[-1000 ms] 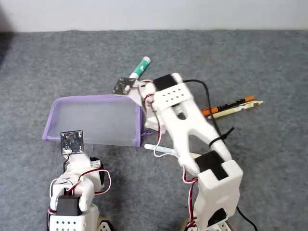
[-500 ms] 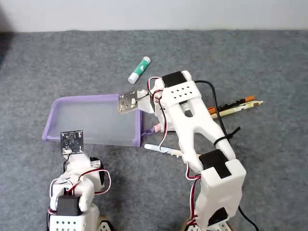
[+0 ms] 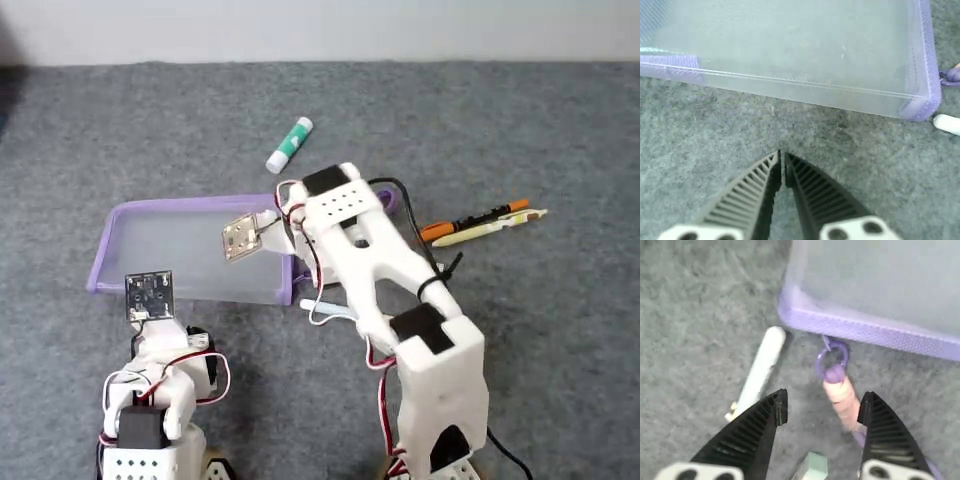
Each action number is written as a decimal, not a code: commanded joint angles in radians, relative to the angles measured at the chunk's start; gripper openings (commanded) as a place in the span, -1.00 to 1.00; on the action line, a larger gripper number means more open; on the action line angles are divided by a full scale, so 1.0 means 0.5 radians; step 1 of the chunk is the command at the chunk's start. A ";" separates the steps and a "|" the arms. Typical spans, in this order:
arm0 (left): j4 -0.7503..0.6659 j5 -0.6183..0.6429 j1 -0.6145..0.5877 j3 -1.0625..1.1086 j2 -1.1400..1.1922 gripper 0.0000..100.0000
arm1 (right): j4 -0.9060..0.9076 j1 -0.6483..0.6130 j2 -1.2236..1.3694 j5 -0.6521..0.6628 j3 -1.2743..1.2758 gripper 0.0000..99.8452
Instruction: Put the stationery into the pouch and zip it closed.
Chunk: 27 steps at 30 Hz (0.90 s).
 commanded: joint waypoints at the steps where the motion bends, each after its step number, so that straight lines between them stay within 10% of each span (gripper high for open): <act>1: 0.003 -0.015 -0.015 -0.038 -0.021 -0.97 | -0.115 0.005 0.029 0.015 -0.098 -0.53; 27: 0.003 -0.015 -0.015 -0.038 -0.021 -0.97 | -0.146 0.219 0.195 0.015 -0.098 -0.74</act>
